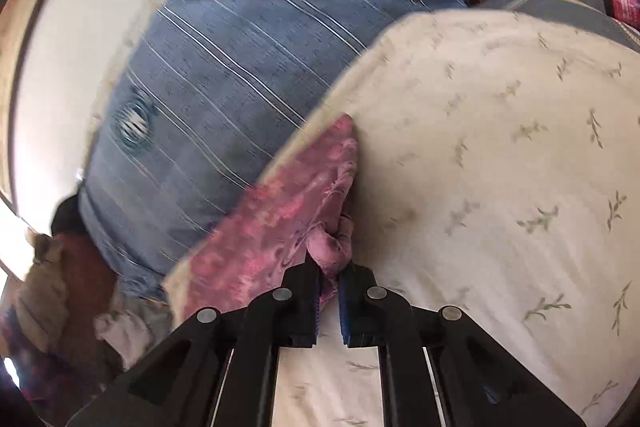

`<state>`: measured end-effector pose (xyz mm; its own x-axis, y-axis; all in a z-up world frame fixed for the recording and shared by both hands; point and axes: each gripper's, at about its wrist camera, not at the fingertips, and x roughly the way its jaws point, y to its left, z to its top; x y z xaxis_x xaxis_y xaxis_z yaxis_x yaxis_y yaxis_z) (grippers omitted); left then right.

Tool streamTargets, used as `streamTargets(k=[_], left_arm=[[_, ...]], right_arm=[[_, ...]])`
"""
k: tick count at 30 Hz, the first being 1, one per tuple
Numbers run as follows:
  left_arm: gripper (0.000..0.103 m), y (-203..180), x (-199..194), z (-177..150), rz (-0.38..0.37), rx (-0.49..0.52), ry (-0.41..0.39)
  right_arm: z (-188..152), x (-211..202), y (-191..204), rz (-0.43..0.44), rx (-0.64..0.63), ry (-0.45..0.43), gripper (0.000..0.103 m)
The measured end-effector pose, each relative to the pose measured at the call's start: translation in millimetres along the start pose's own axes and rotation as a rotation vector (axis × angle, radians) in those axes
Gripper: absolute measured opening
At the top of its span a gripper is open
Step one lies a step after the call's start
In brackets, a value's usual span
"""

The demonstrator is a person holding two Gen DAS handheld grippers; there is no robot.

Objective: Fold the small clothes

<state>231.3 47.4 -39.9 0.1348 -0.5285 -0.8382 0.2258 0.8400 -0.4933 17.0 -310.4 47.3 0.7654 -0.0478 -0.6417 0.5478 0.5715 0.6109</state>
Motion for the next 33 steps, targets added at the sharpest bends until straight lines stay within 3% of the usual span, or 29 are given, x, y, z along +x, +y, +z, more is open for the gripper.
streamTargets(k=[2,3,4,6,9,12,17,19,21,23,24,28,30,33], left_arm=[[0.047,10,-5,1,-0.05,-0.032,0.002],[0.047,13,-9,1,-0.062,-0.041,0.011],[0.047,17,-14,0,-0.088,-0.046,0.023],[0.047,23,-28,0,-0.157,-0.038,0.023],[0.053,33,-51,6,-0.212,-0.031,-0.02],[0.062,42,-61,20,-0.172,-0.05,-0.061],[0.062,49,-34,37,-0.172,-0.088,0.022],[0.062,47,-22,36,-0.14,-0.069,0.042],[0.062,47,-13,36,-0.127,-0.055,0.065],[0.062,45,-13,38,-0.13,-0.038,0.073],[0.062,45,-15,39,-0.137,-0.033,0.082],[0.062,52,-22,53,-0.213,-0.046,0.105],[0.062,59,-28,64,-0.236,-0.063,0.098],[0.062,63,-33,82,-0.22,-0.069,0.082]], right_arm=[[-12,24,-18,-0.105,0.017,0.122,0.008],[-16,19,-22,-0.08,0.035,0.097,0.008],[-18,10,-21,-0.081,0.053,0.071,0.018],[-17,-9,-13,-0.14,0.069,0.013,0.021],[-19,-35,9,-0.121,0.012,-0.097,0.021],[-24,-33,50,-0.057,-0.135,-0.097,0.028],[-59,26,134,0.052,-0.418,0.035,0.031],[-74,50,148,0.069,-0.454,0.076,0.031],[-88,82,148,0.045,-0.469,0.143,0.031],[-100,116,140,-0.044,-0.476,0.234,0.033],[-103,110,143,-0.032,-0.496,0.159,0.032],[-109,109,161,-0.082,-0.555,0.17,0.037],[-117,104,174,-0.039,-0.606,0.163,0.037],[-145,101,203,0.035,-0.746,0.175,0.047]])
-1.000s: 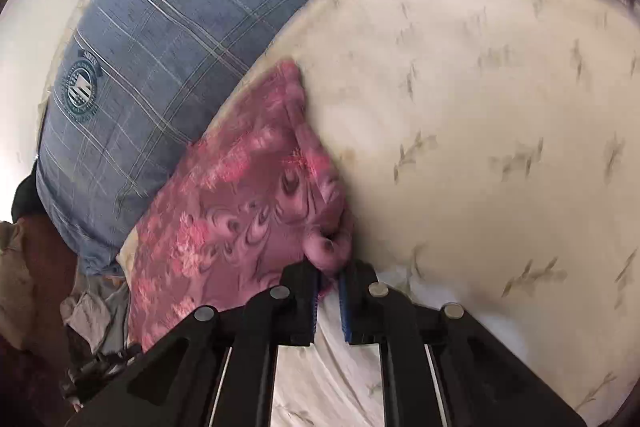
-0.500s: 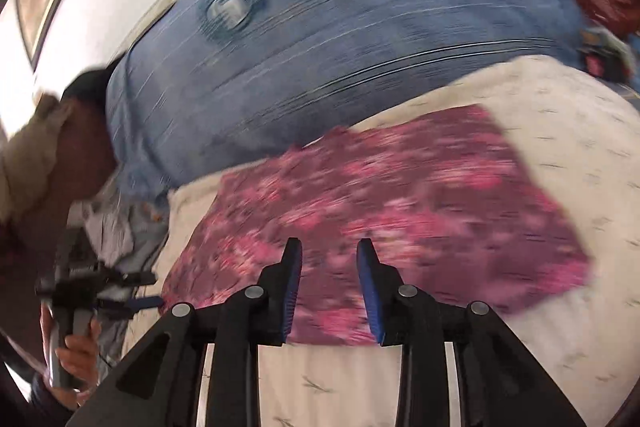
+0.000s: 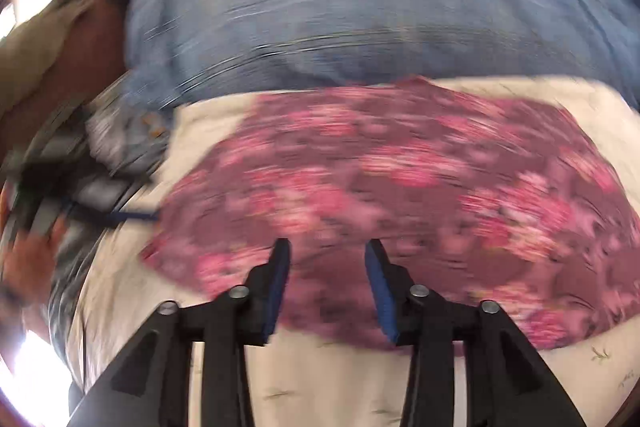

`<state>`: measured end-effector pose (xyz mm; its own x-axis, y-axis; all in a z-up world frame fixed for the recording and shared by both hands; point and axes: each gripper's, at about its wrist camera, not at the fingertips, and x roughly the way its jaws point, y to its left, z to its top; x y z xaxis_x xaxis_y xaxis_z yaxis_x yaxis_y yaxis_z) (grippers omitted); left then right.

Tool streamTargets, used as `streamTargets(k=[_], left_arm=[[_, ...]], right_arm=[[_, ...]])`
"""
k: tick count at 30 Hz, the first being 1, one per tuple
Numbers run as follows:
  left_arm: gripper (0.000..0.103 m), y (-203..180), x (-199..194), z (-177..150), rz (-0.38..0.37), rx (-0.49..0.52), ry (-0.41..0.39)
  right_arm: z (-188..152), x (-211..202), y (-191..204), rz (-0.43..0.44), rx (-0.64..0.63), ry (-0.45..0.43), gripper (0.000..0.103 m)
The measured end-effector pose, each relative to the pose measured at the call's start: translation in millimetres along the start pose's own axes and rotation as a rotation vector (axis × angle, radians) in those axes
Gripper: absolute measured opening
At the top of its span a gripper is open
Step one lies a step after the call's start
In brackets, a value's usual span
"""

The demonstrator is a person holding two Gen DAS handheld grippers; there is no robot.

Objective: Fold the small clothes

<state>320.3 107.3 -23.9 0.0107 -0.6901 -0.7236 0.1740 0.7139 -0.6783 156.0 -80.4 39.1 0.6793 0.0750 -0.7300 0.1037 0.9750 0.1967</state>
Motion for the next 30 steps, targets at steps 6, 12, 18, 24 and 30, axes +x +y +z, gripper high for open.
streamTargets(k=[6,12,18,24,30], left_arm=[[0.062,-4,0,27,0.023,0.008,0.024],[0.063,-11,11,46,0.077,0.044,0.074],[0.066,-15,29,67,0.086,0.065,0.124],[0.072,-26,49,89,0.1,0.1,0.159],[0.073,-37,78,101,0.131,0.13,0.21]], right_arm=[[-17,17,80,-0.04,-0.392,0.004,0.056],[-39,59,137,-0.172,-0.727,0.043,0.059],[-23,96,158,-0.362,-0.825,-0.047,0.059],[-3,87,148,-0.367,-0.761,-0.163,0.013],[8,60,132,-0.335,-0.675,-0.277,0.012]])
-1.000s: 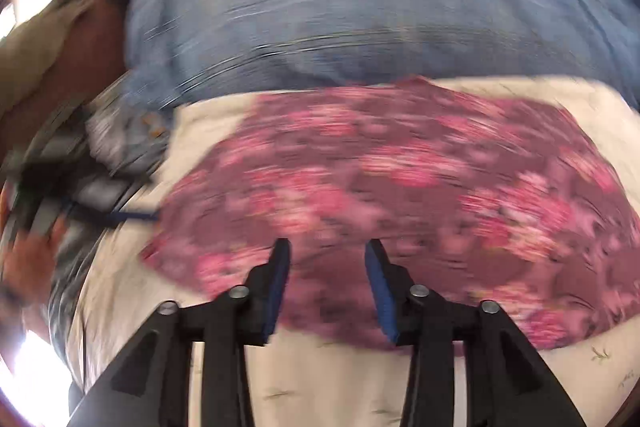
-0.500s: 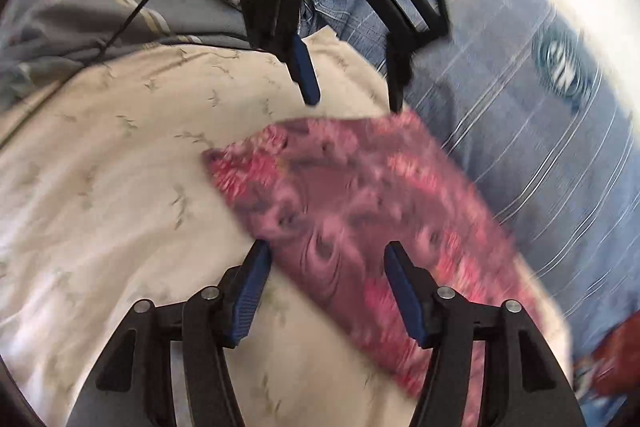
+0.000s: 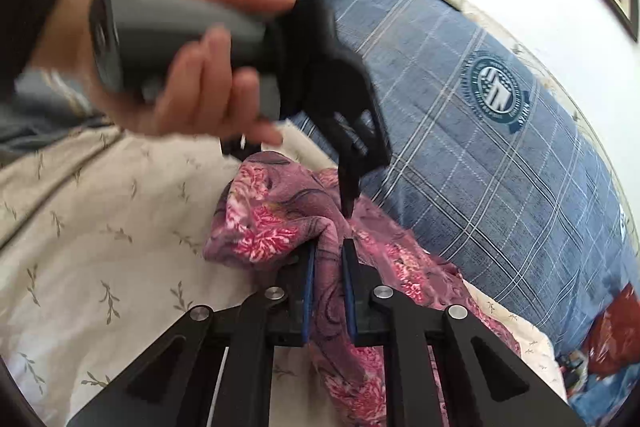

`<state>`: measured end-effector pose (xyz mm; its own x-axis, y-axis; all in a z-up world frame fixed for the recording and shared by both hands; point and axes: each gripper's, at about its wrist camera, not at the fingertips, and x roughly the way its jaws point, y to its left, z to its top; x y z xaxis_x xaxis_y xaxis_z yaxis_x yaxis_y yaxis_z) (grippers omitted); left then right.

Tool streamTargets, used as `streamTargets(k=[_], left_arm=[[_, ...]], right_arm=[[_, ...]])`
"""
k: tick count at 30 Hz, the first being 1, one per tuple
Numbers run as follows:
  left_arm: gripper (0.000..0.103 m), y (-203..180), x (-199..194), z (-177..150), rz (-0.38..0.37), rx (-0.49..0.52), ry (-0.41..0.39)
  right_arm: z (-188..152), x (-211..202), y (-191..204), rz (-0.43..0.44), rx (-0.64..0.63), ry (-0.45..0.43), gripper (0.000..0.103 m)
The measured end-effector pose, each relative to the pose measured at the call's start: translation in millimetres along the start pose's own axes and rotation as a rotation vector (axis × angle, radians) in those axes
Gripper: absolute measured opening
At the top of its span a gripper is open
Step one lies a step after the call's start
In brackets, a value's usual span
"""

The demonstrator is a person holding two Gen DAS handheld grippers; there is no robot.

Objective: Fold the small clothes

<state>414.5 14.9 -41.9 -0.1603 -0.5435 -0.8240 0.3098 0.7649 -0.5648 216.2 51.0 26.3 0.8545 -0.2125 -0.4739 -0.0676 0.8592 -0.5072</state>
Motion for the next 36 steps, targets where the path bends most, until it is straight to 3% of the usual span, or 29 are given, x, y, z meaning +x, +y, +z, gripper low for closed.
streamTargets(k=[3,4,6,7,13,21,29,36], left_arm=[[0.07,-13,4,4,0.027,0.037,-0.022],[0.063,-19,4,4,0.041,0.054,-0.034],[0.019,-32,3,4,0.07,0.091,-0.042],[0.017,-35,2,5,0.067,0.092,-0.044],[0.014,-84,-23,-7,0.122,0.204,-0.155],[0.014,-152,-26,-17,0.143,0.289,-0.193],[0.013,-237,9,-26,0.151,0.378,-0.193],[0.013,-294,58,-21,0.2,0.41,-0.173]], right_arm=[[-1,2,-6,0.017,0.017,-0.005,0.011],[-1,0,-6,0.018,0.019,-0.007,0.011],[-1,-4,-6,0.024,0.031,-0.007,0.011],[-2,-5,-9,0.029,0.044,-0.007,0.011],[-9,-23,-30,0.034,0.135,-0.021,0.011],[-31,-45,-91,0.085,0.355,0.005,0.011],[-83,-56,-178,0.193,0.698,0.057,0.01],[-144,-61,-237,0.225,0.991,0.05,0.01]])
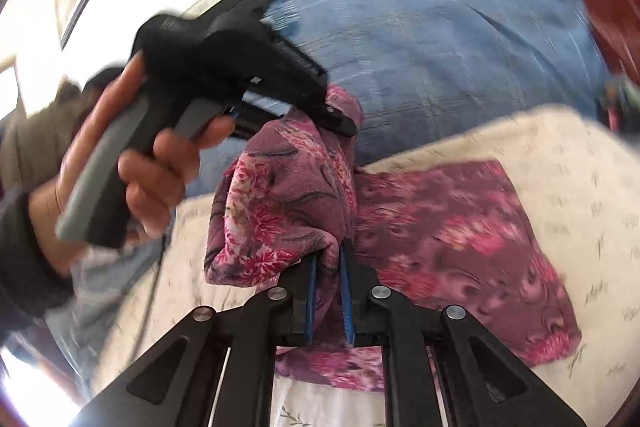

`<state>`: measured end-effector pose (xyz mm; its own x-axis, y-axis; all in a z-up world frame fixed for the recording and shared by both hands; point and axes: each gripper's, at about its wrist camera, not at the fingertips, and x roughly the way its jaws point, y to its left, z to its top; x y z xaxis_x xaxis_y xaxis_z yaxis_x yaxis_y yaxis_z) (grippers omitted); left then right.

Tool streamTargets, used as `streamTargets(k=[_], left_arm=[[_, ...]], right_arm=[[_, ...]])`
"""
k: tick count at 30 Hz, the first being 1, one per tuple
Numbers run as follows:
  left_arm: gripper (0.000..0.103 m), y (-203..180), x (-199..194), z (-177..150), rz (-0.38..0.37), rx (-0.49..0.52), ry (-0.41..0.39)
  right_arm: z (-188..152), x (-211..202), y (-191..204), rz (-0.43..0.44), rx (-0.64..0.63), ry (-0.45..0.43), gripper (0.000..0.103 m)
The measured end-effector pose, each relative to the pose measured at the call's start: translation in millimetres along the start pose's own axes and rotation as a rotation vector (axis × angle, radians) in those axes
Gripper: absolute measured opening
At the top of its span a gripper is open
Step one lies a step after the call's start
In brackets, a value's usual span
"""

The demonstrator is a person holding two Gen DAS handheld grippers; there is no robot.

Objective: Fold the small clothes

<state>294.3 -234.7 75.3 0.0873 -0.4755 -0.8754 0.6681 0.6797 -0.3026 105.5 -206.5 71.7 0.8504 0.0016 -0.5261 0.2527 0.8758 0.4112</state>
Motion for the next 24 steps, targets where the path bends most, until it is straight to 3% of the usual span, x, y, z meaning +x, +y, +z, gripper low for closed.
streamTargets(k=[5,10,13,18,22,23,24], left_arm=[[0.013,-37,36,9,0.026,0.021,0.047],[0.013,-66,69,10,0.049,0.049,0.095],[0.013,-77,90,8,0.104,0.069,0.124],[0.03,-83,100,7,0.14,0.065,0.145],[0.033,-82,83,15,0.111,0.062,0.146],[0.04,-81,76,19,0.098,0.062,0.142],[0.051,-79,73,21,0.097,0.062,0.141]], right_arm=[[-1,0,-61,0.072,0.288,0.037,0.01],[-6,-11,-89,0.089,0.387,0.053,0.01],[-11,-12,-102,0.084,0.434,0.077,0.01],[-21,-2,-128,0.053,0.538,0.162,0.015],[-25,-7,-134,0.058,0.562,0.202,0.024],[-23,-15,-133,0.051,0.547,0.175,0.026],[-20,-21,-133,0.04,0.527,0.147,0.035]])
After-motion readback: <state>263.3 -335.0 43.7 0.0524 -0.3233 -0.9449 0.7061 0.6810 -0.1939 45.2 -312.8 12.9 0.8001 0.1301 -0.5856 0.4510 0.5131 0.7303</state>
